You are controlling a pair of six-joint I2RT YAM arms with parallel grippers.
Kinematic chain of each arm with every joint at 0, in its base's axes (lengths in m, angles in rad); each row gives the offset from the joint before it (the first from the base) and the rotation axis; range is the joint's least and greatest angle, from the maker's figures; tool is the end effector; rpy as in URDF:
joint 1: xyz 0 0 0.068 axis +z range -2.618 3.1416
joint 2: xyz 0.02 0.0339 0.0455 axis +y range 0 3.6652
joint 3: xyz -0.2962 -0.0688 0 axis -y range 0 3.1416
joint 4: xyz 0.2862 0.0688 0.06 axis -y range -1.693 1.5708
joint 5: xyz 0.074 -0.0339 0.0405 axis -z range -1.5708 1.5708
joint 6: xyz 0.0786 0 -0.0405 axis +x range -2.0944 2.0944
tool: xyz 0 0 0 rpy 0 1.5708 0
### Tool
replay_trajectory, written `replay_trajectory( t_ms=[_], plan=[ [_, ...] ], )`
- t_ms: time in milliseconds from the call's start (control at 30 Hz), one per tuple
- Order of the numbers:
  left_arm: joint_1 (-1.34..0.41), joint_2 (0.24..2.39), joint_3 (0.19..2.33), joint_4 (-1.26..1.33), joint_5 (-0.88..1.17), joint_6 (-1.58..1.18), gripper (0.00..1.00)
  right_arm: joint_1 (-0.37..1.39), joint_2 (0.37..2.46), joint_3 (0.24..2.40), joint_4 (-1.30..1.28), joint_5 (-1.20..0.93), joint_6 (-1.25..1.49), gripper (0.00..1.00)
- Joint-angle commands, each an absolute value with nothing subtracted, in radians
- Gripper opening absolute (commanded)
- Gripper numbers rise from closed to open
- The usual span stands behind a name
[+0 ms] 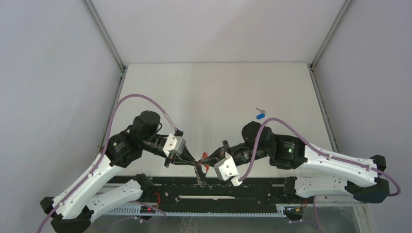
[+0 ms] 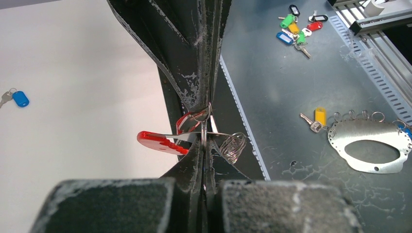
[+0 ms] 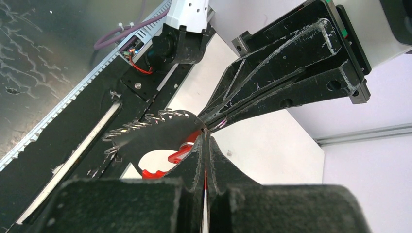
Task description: Put the keys on the keyring
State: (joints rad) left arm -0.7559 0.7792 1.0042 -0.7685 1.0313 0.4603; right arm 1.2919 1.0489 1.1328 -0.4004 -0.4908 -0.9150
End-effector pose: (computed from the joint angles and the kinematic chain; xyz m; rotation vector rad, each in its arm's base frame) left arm 0.0794 -0.1676 0.3848 1.6289 1.2466 -1.2576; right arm 0.0439 0.2877 0.4094 -1.8334 0.5427 0.7182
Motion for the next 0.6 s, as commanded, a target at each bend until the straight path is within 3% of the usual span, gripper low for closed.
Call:
replay_trajectory(
  t_ms=[0,567],
  plan=[
    [-0.752,0.779,1.029,-0.73,1.042,0.442,0.0,1.308,1.038,1.178,-0.386,-0.473,-0.928,0.0],
    [-0.752,0.769,1.02,-0.732,1.025,0.446,0.0,1.318,1.064,1.201,-0.377,-0.471,-0.934,0.0]
  ],
)
